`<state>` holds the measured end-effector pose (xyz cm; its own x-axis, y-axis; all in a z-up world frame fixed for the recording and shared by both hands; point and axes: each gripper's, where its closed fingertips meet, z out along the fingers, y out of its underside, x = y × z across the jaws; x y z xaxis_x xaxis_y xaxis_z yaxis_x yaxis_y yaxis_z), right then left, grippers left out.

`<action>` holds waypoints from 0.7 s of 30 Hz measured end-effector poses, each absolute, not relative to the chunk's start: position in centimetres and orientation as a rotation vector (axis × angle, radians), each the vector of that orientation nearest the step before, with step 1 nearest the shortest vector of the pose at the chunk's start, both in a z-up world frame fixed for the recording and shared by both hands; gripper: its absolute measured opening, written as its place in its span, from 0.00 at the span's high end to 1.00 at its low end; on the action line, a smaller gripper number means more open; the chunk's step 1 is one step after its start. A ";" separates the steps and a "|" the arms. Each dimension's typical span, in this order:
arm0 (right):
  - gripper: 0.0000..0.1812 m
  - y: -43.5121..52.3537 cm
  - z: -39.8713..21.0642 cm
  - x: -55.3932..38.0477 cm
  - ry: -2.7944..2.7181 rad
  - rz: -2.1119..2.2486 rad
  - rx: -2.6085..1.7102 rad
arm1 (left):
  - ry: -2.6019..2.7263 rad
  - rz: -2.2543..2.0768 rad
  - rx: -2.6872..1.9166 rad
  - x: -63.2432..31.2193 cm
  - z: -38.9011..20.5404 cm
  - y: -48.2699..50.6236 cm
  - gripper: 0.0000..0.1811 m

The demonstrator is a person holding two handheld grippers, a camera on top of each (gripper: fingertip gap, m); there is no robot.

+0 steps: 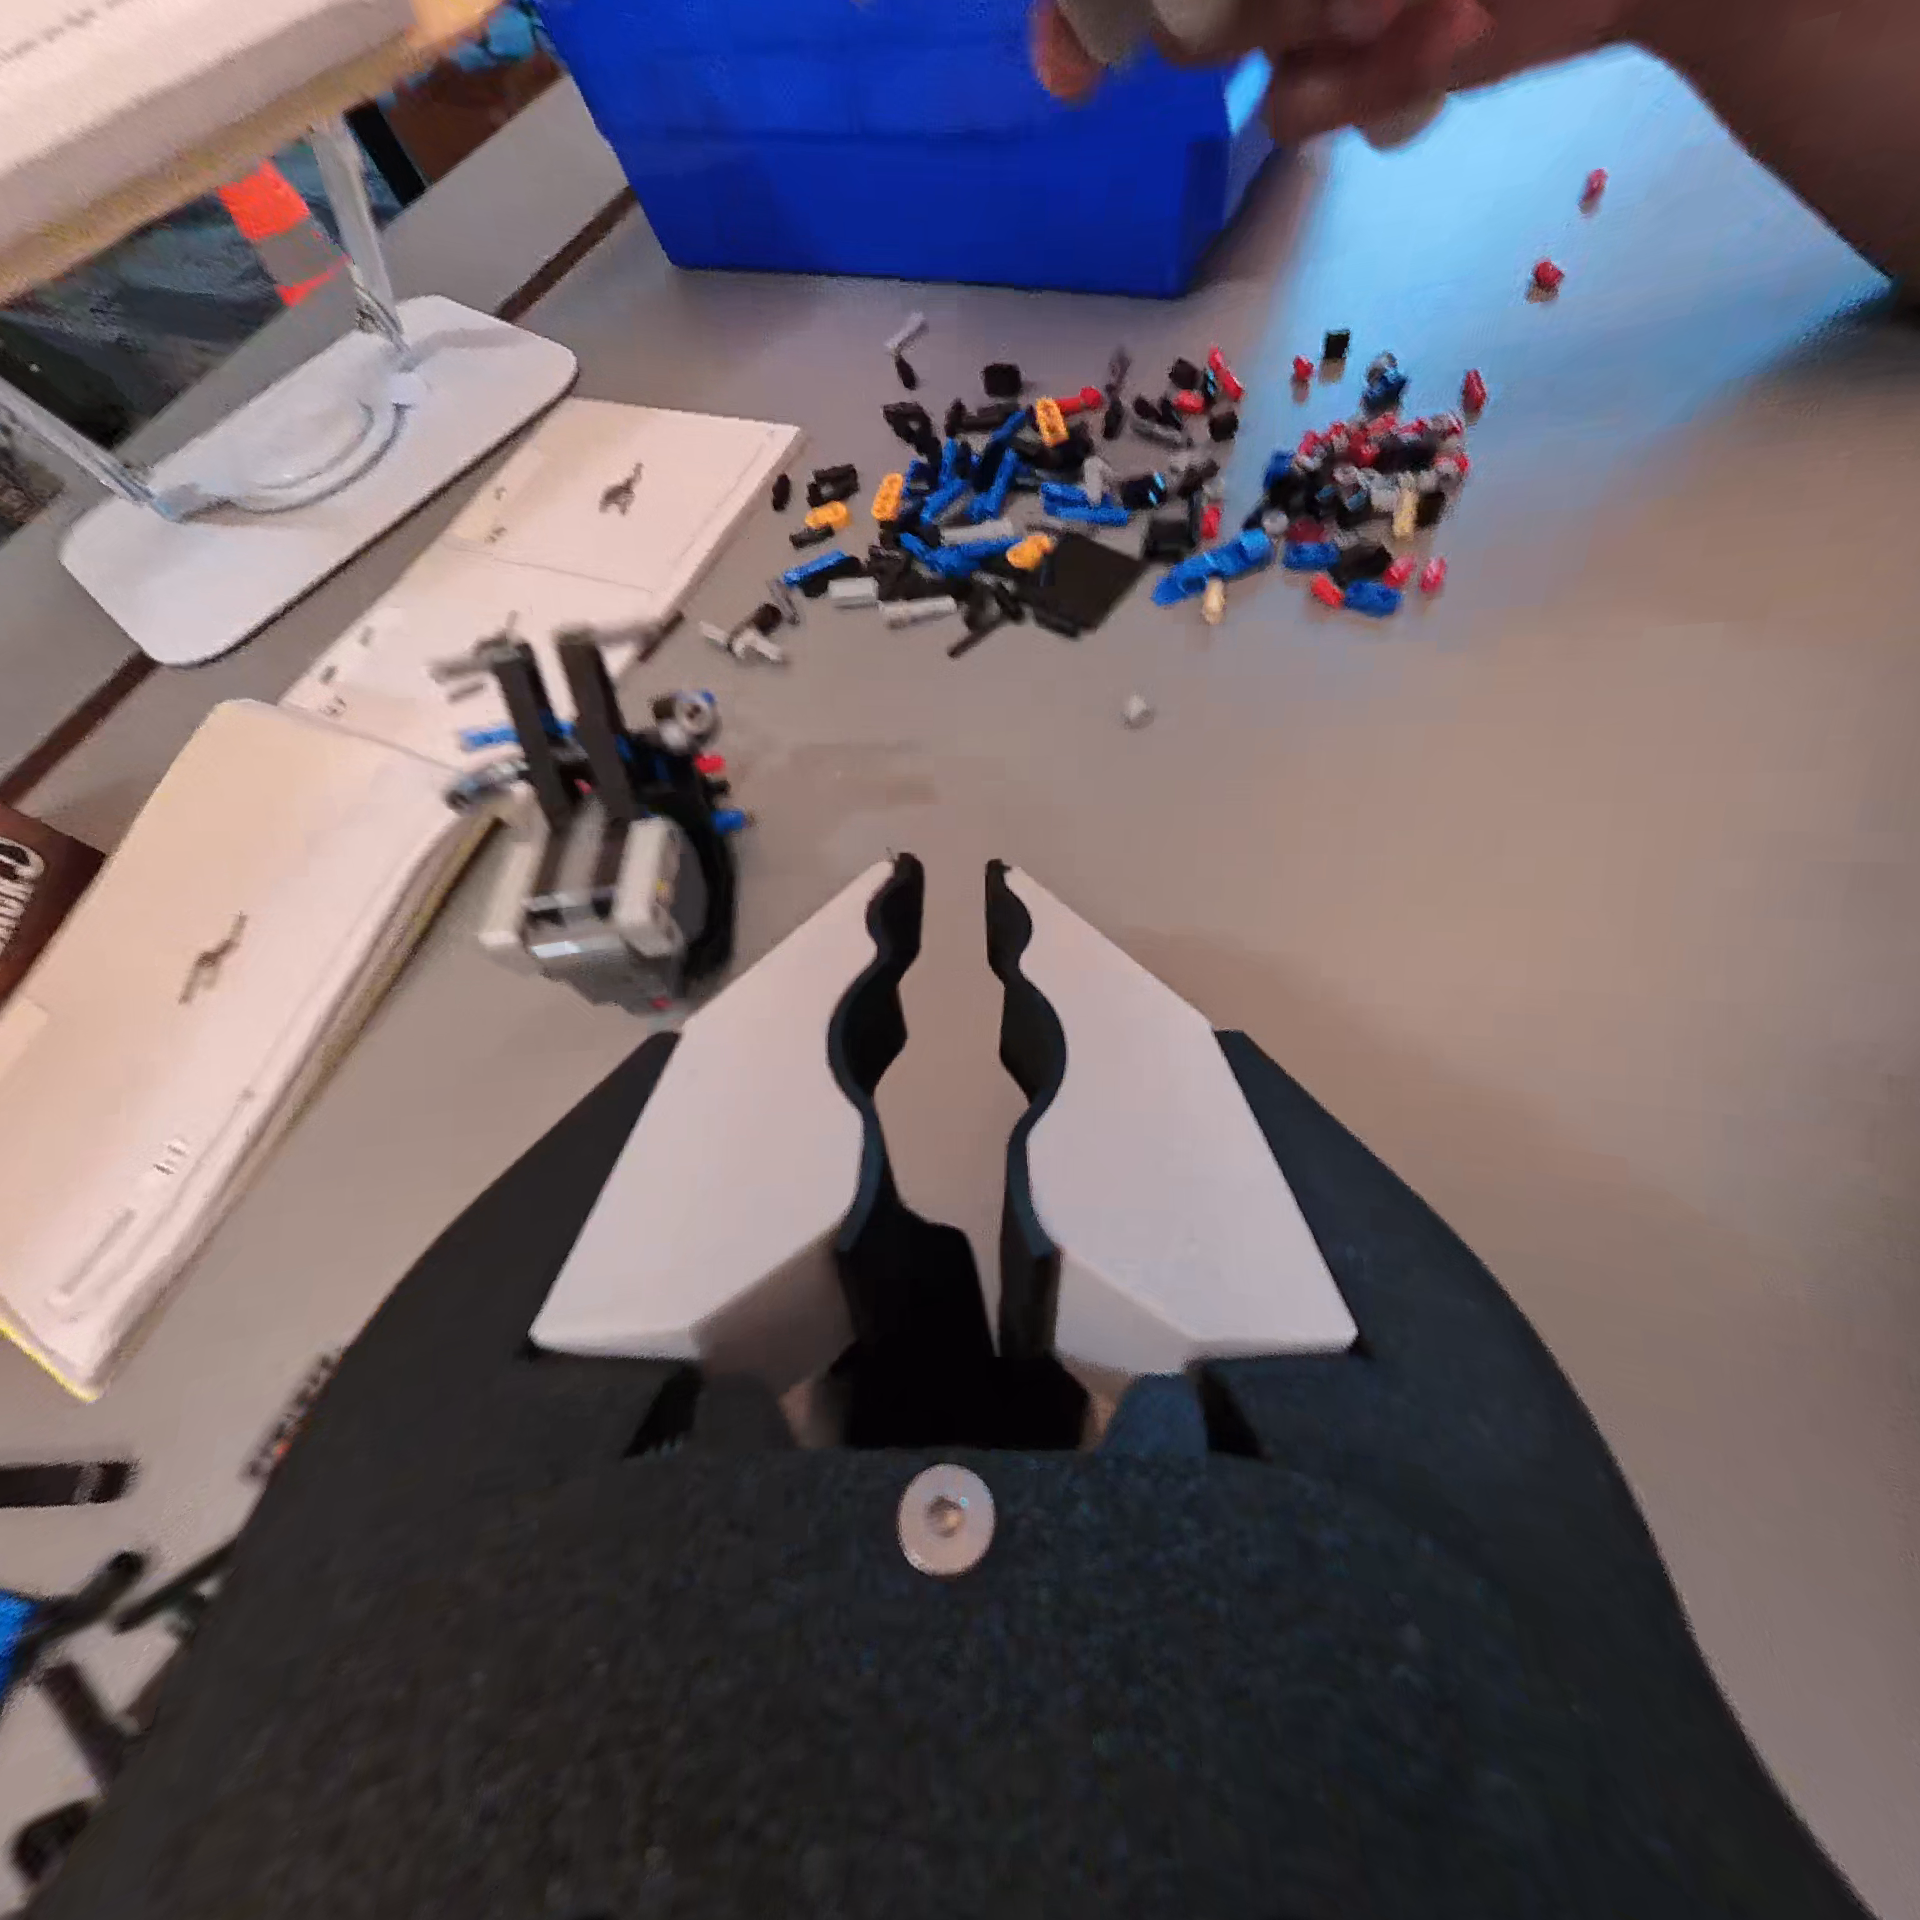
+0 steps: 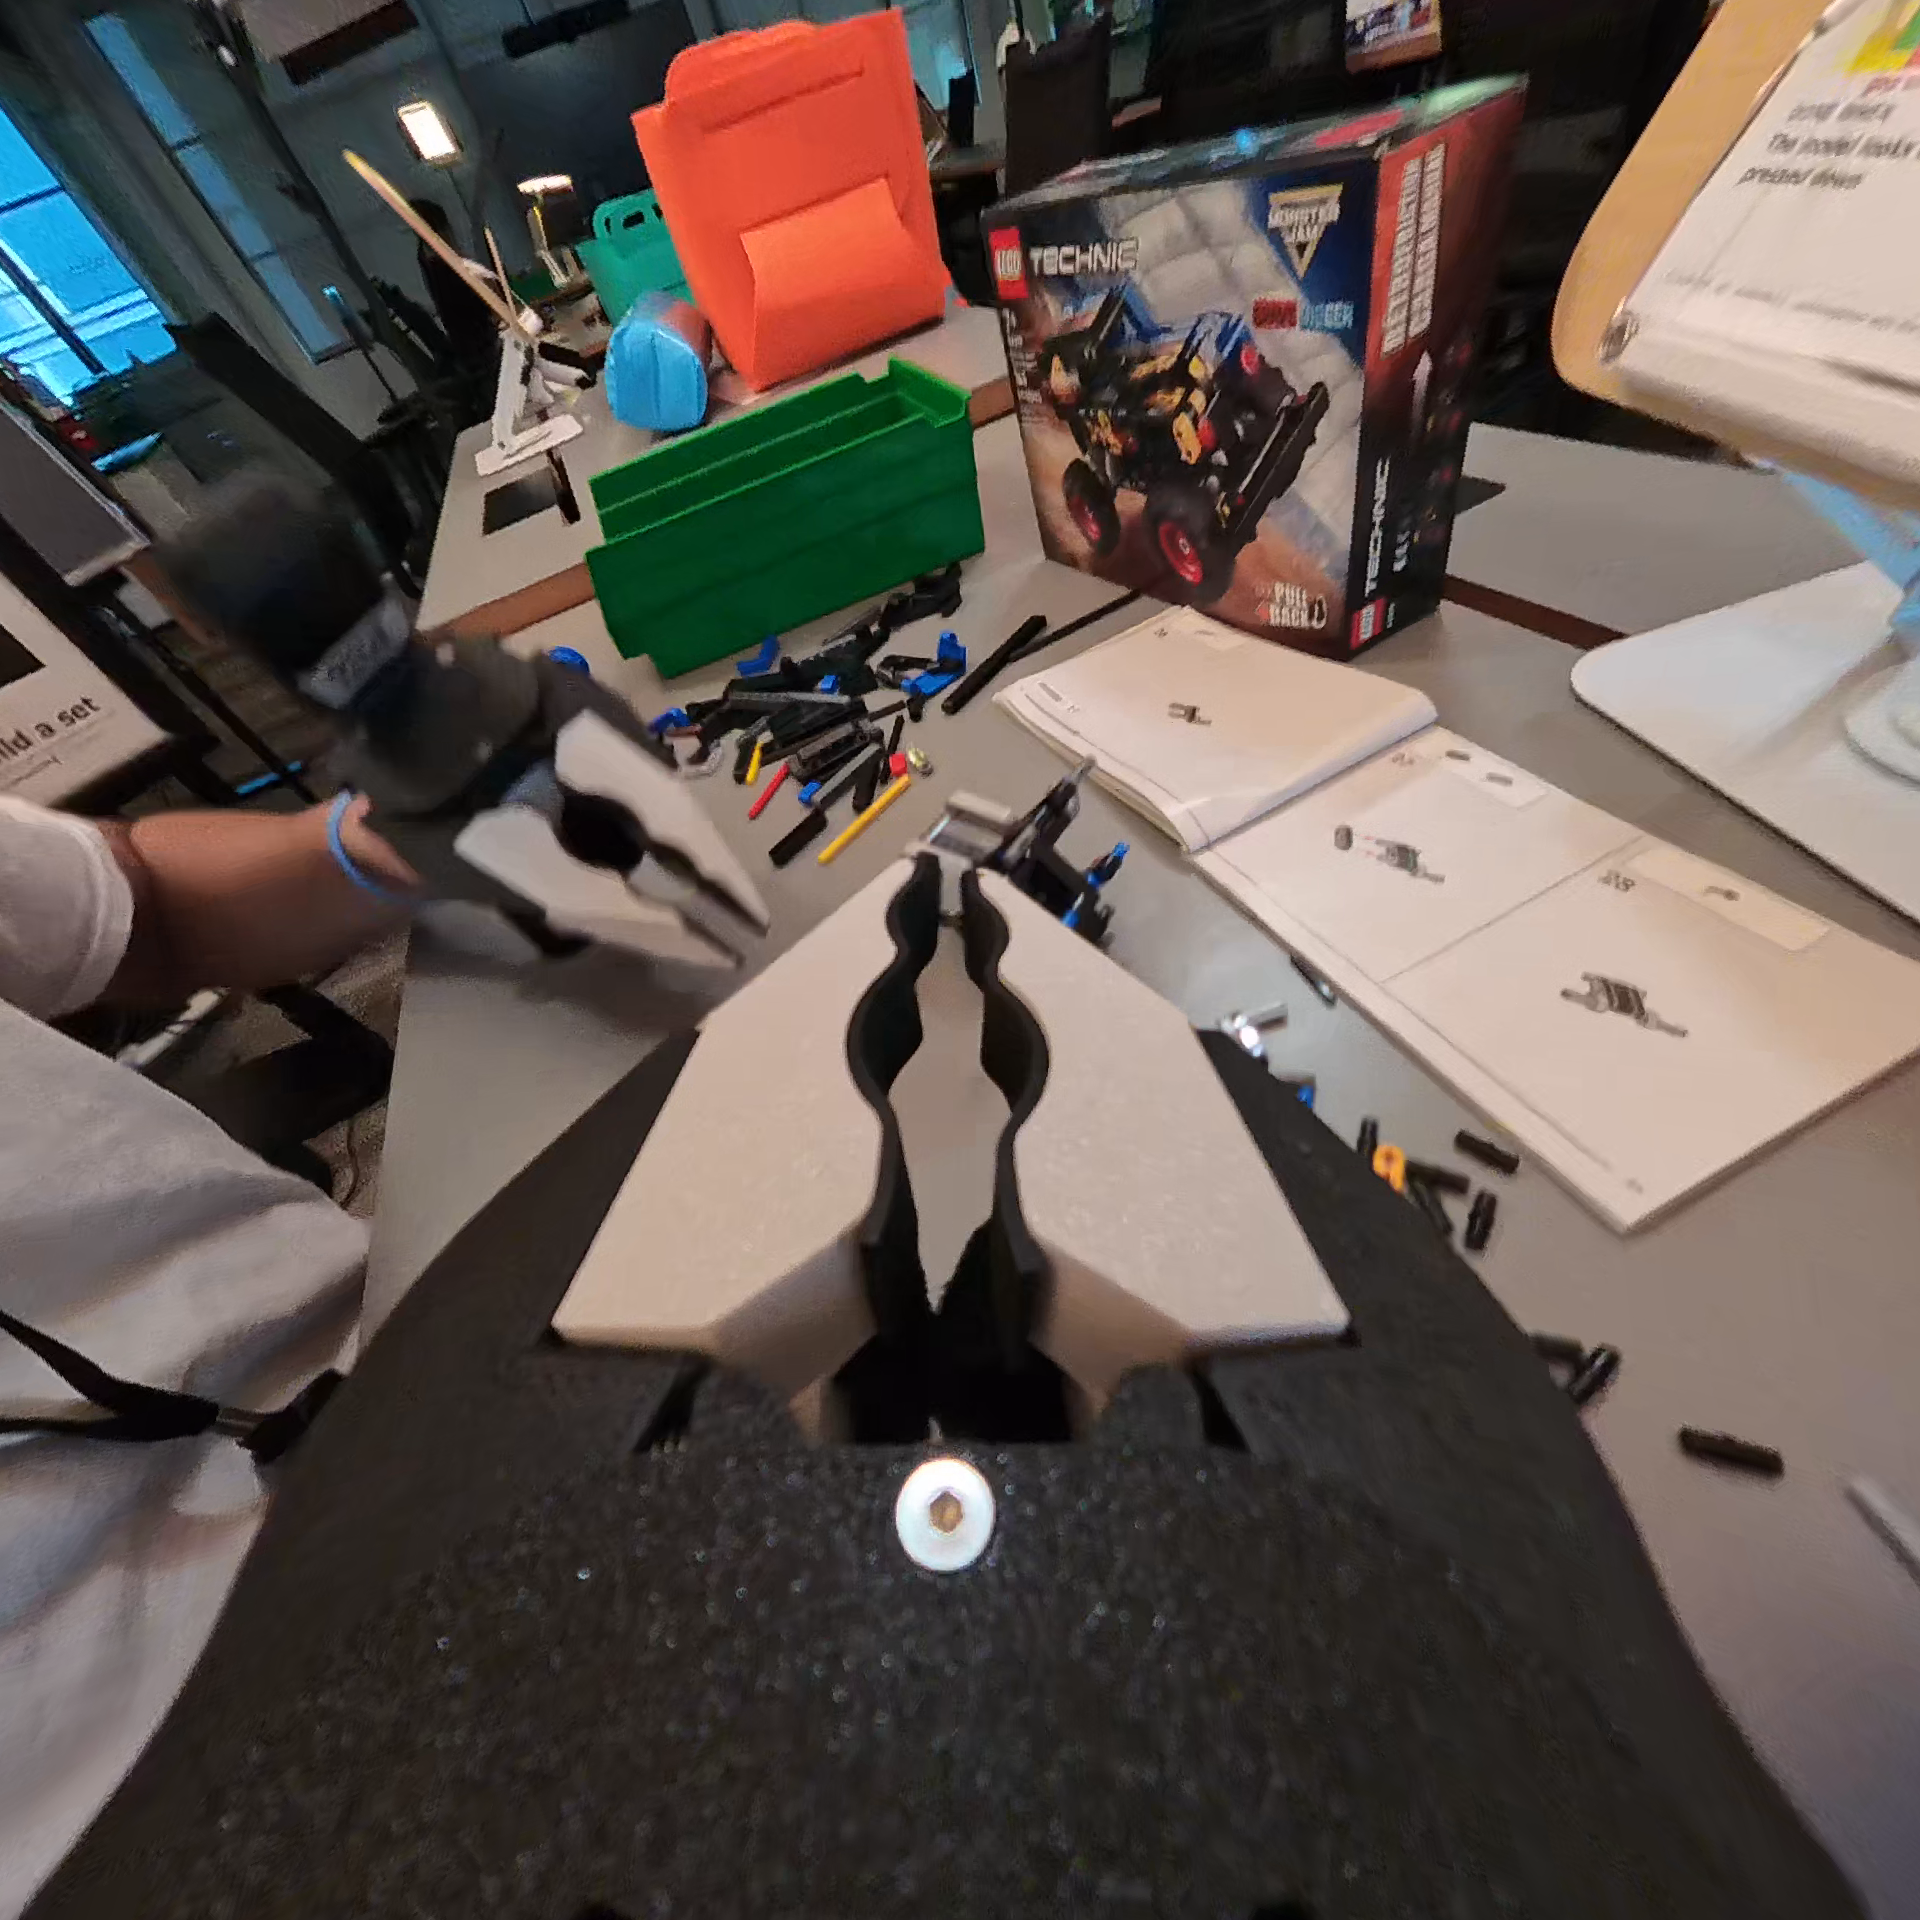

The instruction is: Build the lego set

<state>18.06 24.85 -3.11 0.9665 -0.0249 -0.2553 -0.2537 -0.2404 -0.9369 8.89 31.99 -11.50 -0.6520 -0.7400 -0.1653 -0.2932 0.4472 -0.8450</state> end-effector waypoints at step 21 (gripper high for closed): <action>0.98 20.2 -5.5 14.5 0.260 0.198 -1.675 | 3.133 -0.184 -0.208 24.7 -17.2 28.9 0.91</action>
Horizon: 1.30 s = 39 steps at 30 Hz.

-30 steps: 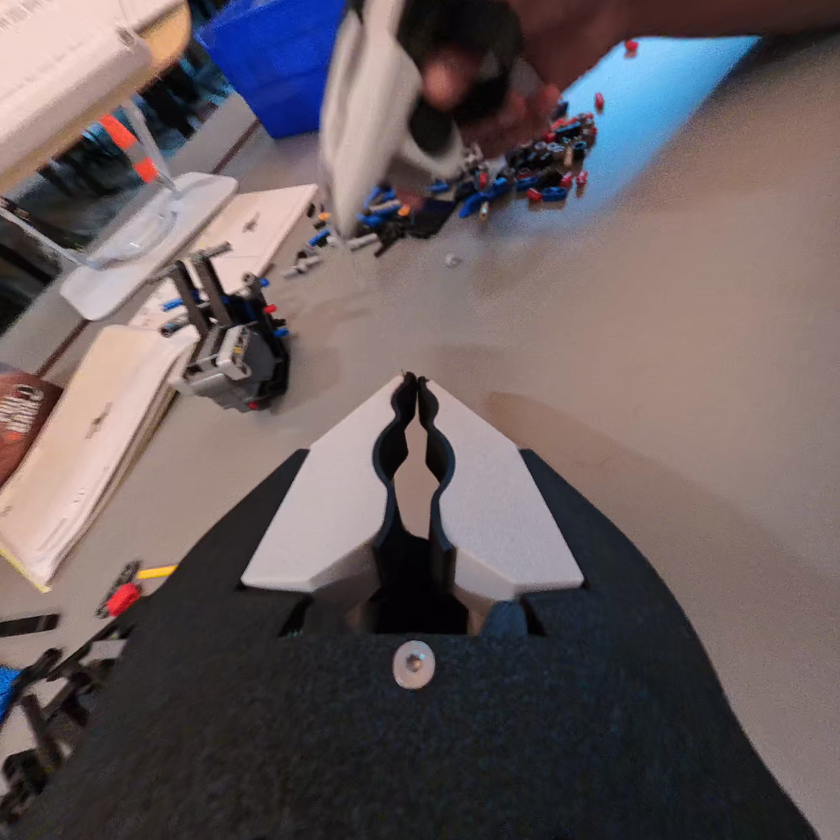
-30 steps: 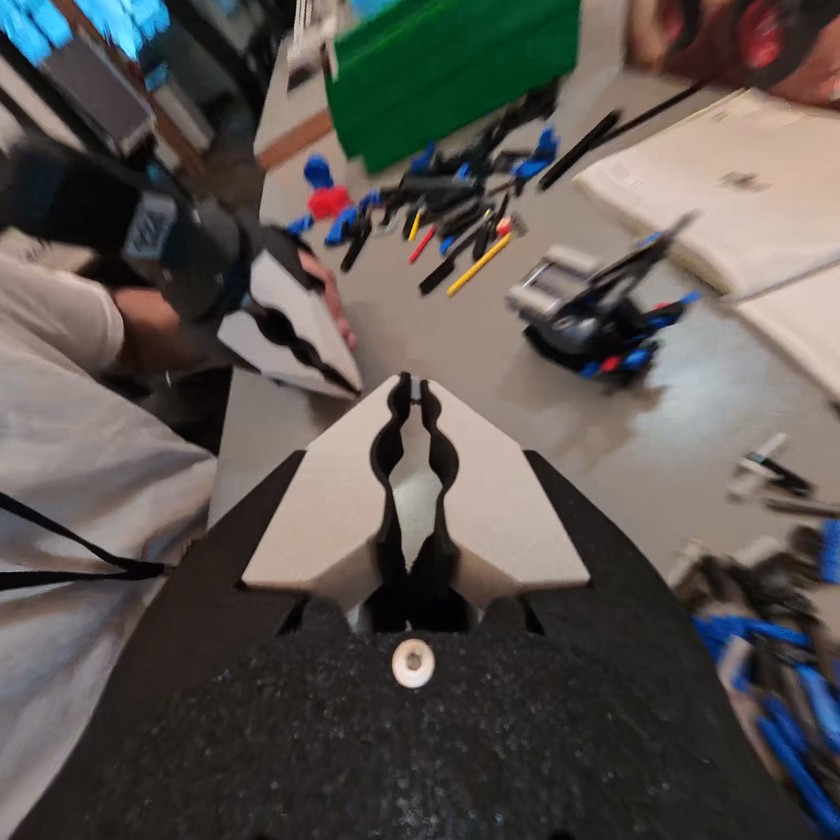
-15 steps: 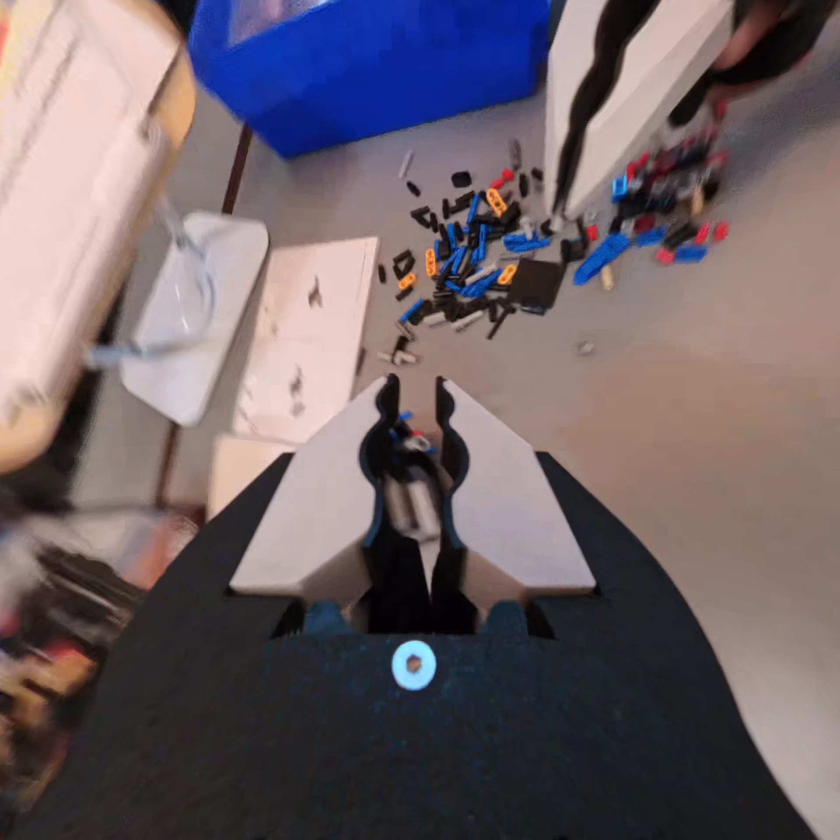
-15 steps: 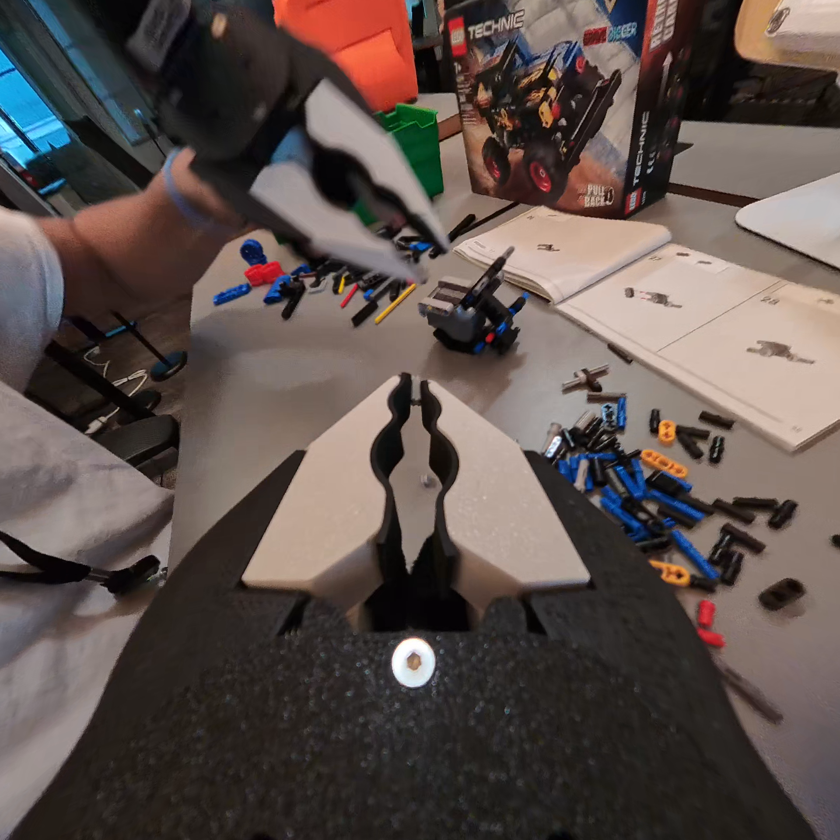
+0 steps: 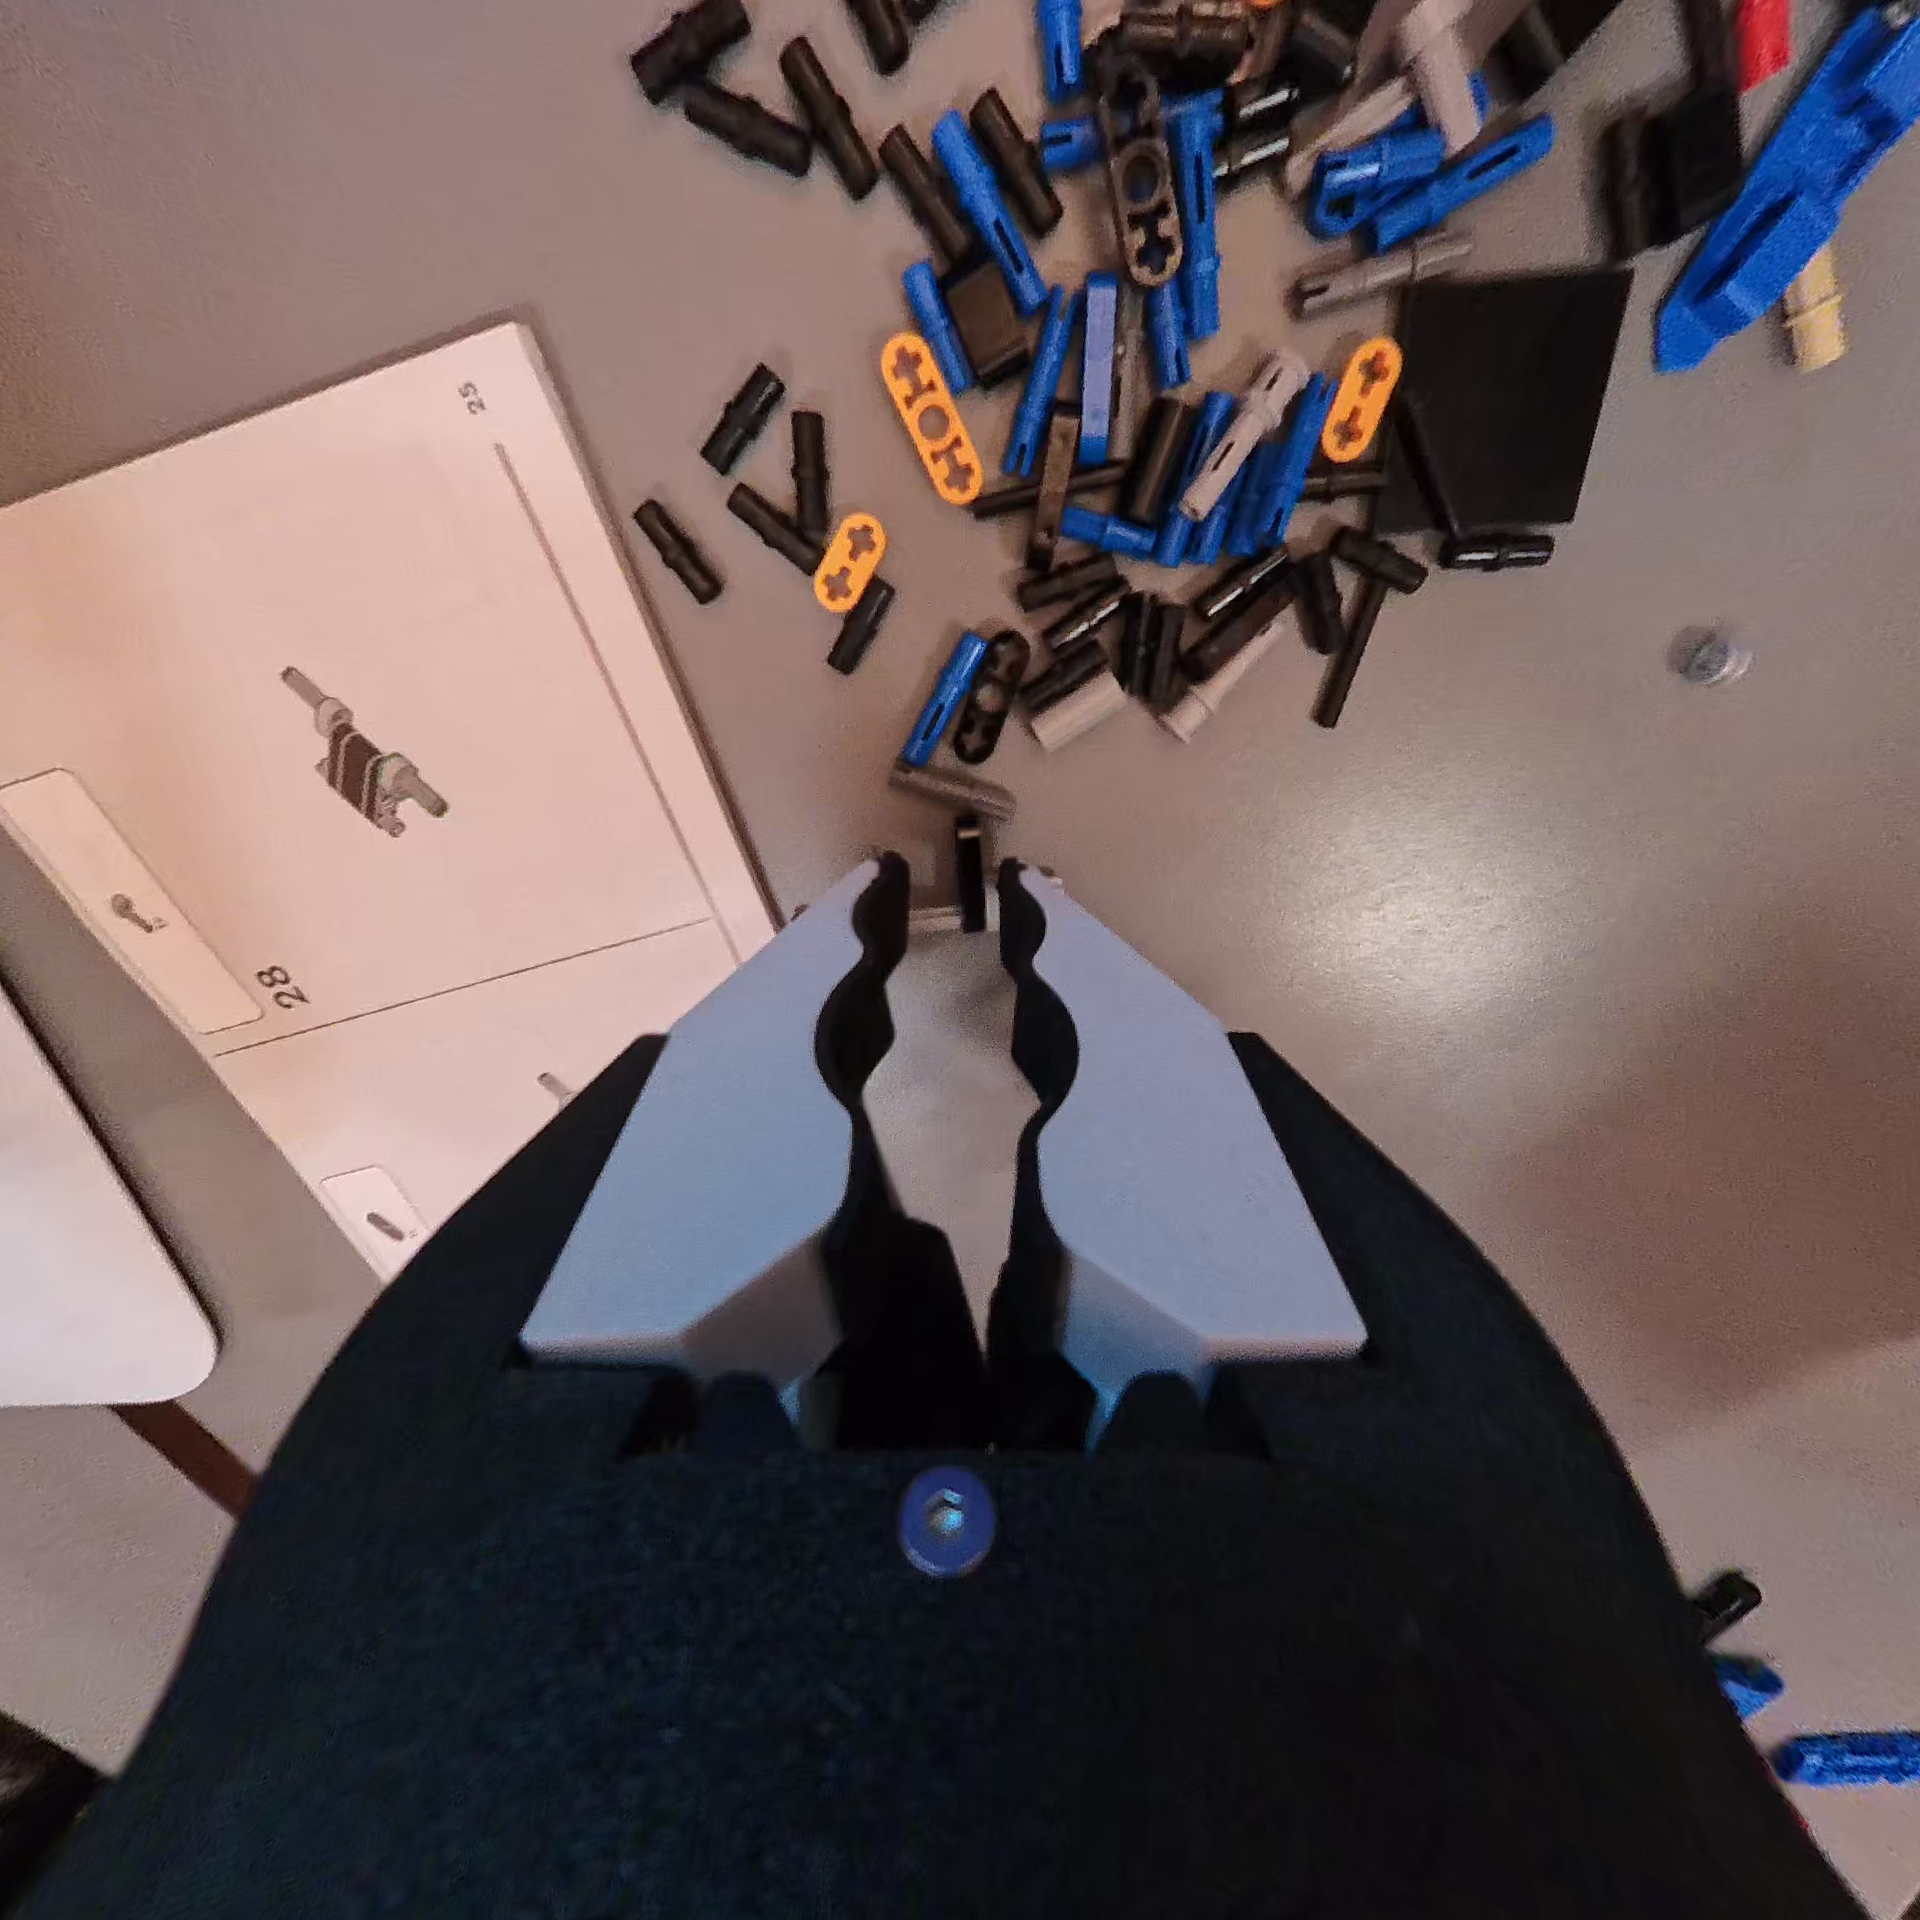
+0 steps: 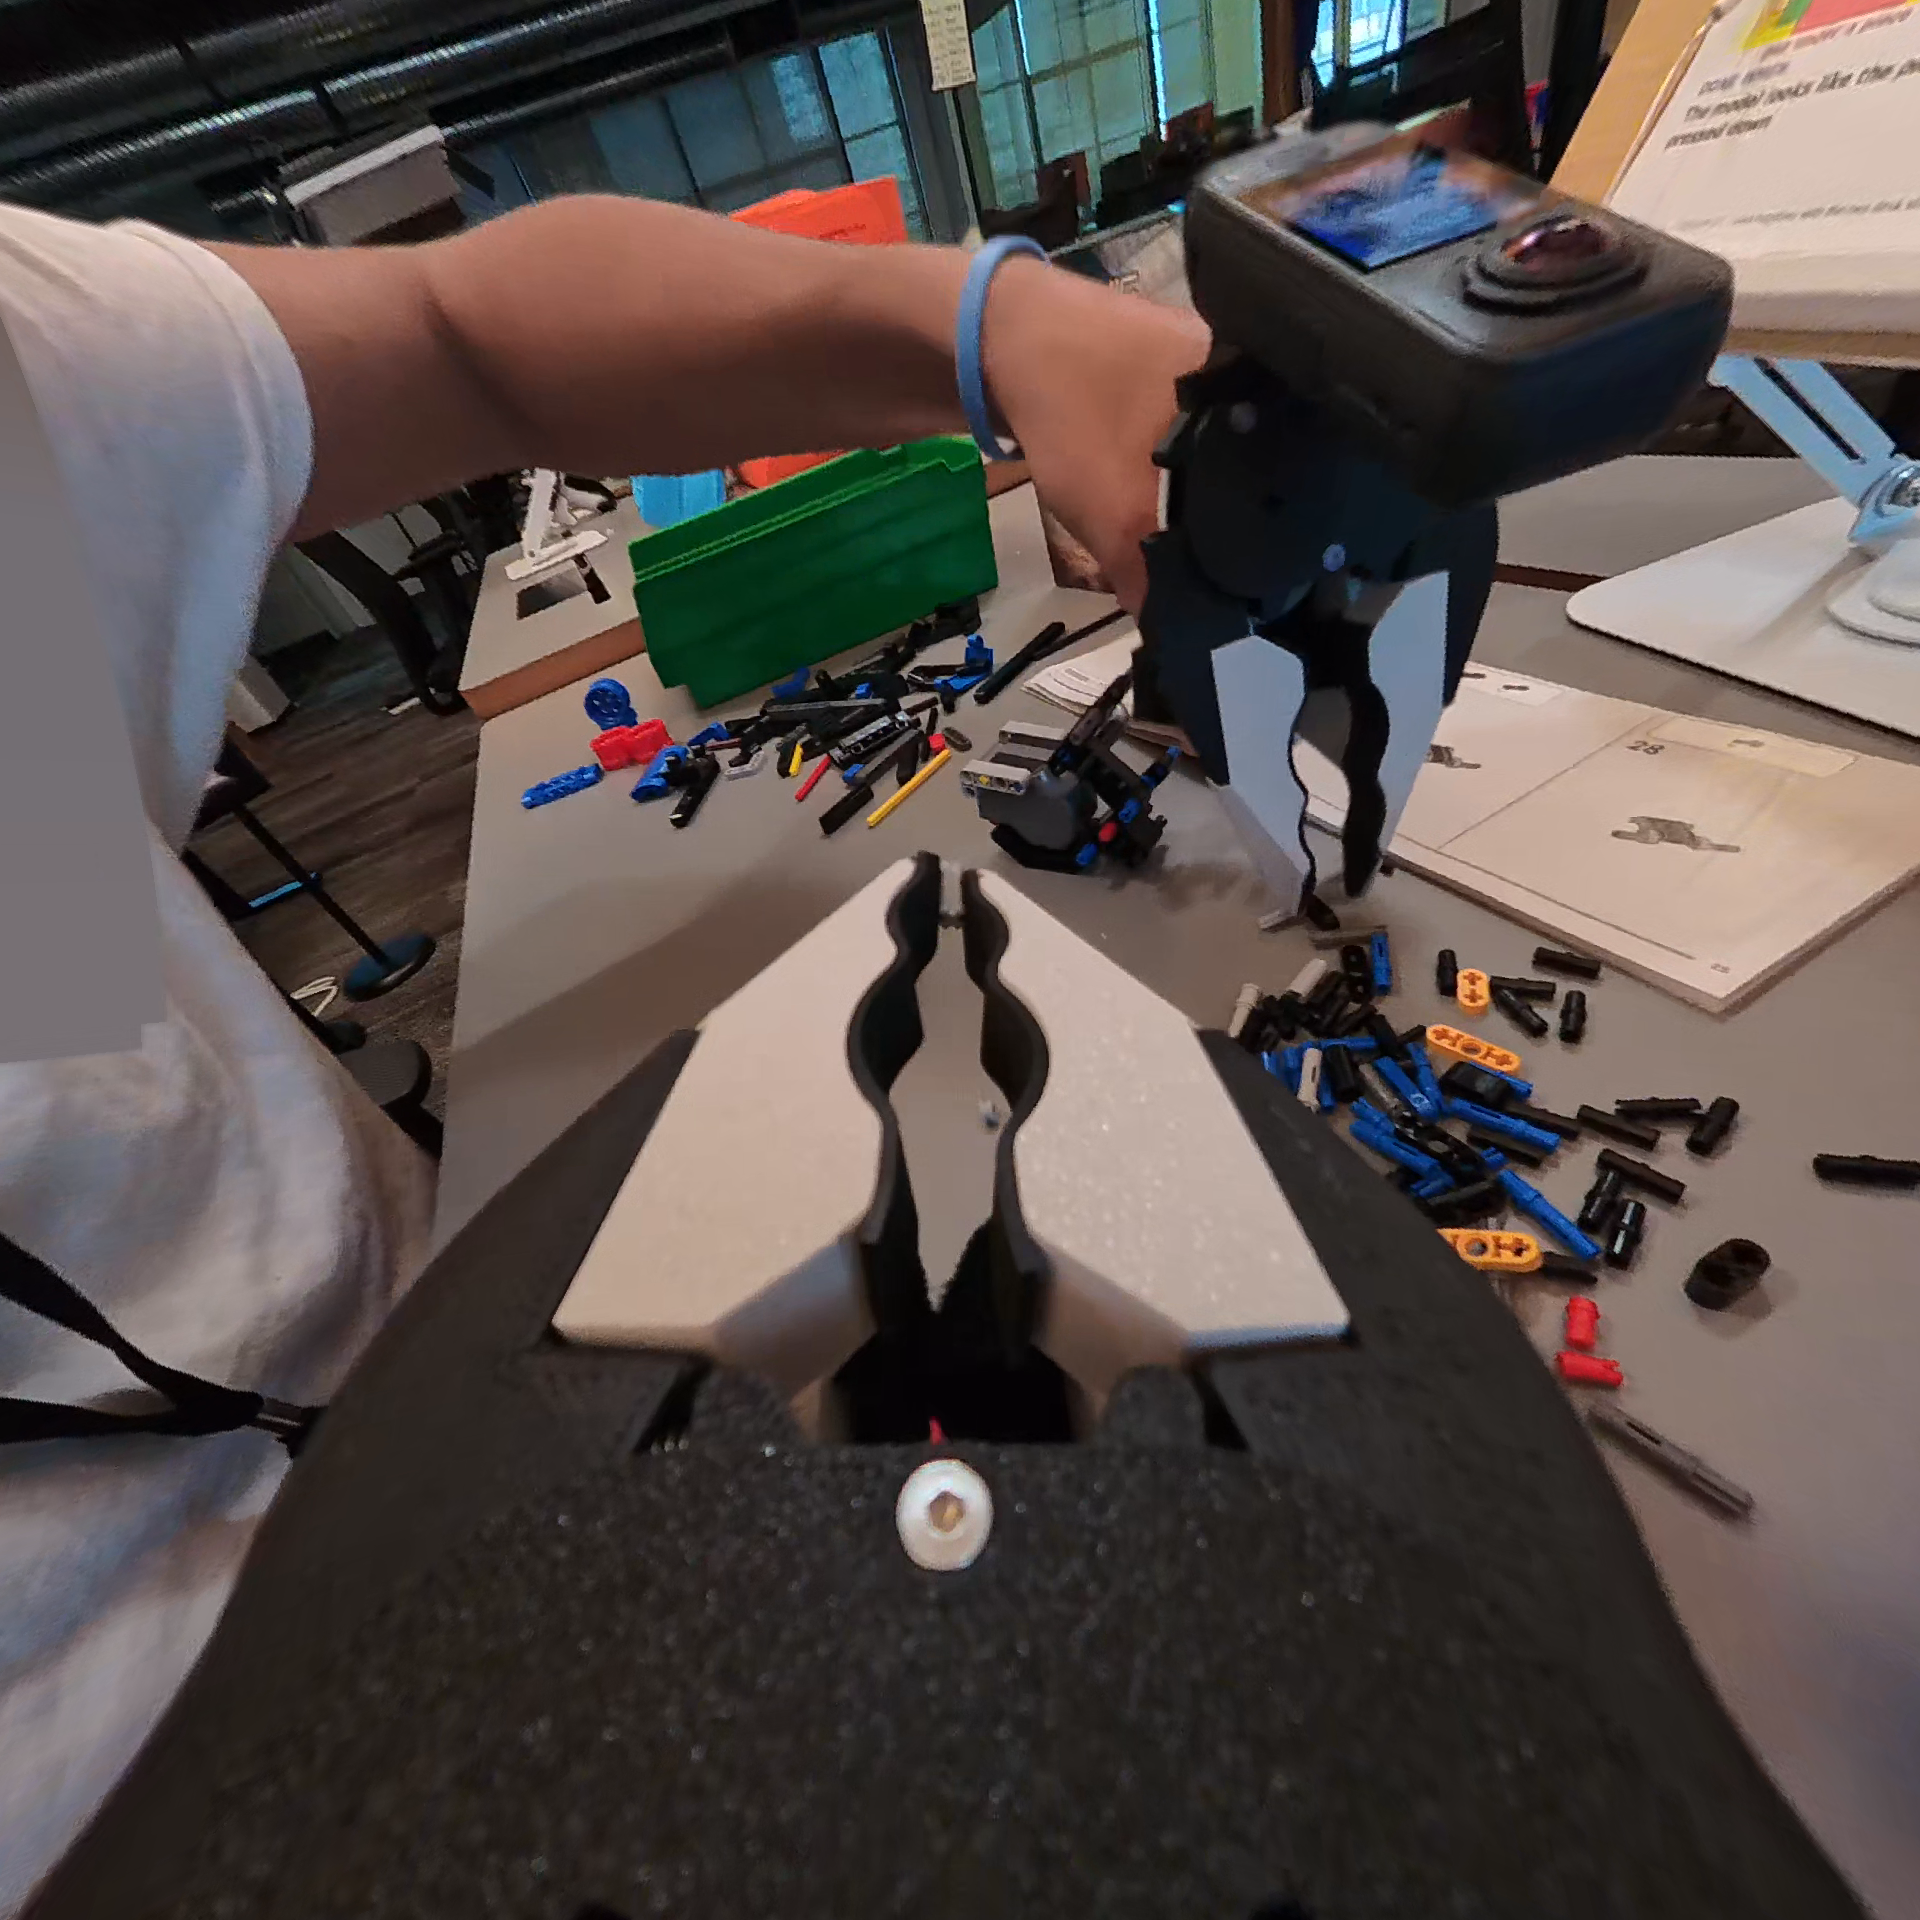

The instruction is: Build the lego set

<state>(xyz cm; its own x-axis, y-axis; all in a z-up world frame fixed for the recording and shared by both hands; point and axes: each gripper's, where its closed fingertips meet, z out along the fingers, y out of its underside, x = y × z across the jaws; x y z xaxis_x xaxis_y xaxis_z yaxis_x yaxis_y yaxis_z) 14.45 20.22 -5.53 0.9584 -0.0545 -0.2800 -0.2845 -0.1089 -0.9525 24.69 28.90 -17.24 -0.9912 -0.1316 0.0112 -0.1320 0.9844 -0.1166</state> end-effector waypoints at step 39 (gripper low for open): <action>0.98 20.4 -5.6 13.3 0.212 0.243 -1.690 | -3.045 0.235 0.567 24.8 -17.7 29.6 0.97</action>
